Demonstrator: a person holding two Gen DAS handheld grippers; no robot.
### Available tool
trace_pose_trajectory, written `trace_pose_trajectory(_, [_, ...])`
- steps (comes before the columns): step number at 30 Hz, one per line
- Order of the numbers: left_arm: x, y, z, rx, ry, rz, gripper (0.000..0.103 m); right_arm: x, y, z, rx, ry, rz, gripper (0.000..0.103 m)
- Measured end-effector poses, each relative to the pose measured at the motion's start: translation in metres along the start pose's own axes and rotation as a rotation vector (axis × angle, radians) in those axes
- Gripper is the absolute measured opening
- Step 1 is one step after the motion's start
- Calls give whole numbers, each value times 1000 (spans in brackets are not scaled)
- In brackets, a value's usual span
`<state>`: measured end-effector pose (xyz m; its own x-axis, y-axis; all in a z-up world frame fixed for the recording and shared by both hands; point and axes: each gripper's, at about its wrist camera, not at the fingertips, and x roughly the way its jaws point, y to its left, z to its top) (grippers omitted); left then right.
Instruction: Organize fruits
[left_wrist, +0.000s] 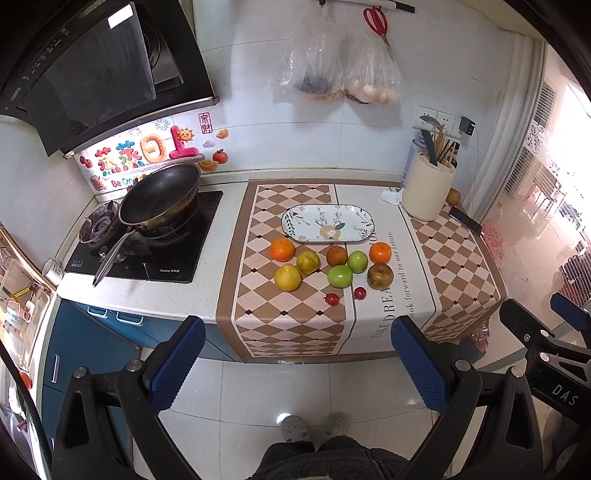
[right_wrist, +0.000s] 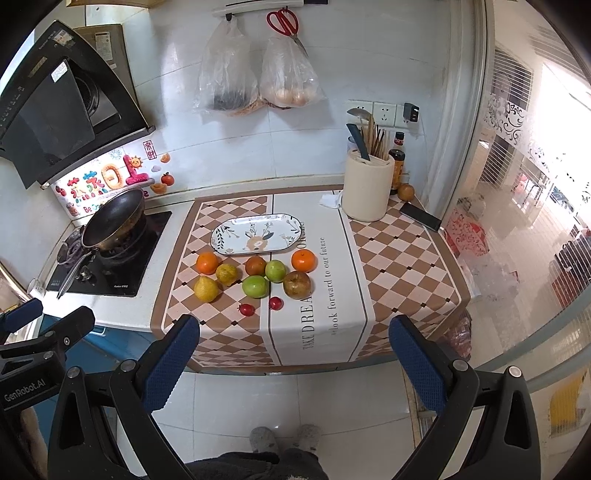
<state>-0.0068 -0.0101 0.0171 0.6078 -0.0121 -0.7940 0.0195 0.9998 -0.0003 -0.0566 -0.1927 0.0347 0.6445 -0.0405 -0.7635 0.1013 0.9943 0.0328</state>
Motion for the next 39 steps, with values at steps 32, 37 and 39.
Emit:
trace_pose_trajectory(32, [0,1,5,5,-7,3,103,2,-3,4,9,-8,21,103])
trace_pose_trajectory(37, [0,0,9,7,-7,4,103,1,-4,3,4,-11,23,103])
trace_pose_trajectory(39, [0,0,7,6,-8,5,103,1,-4,3,5,-10,24,103])
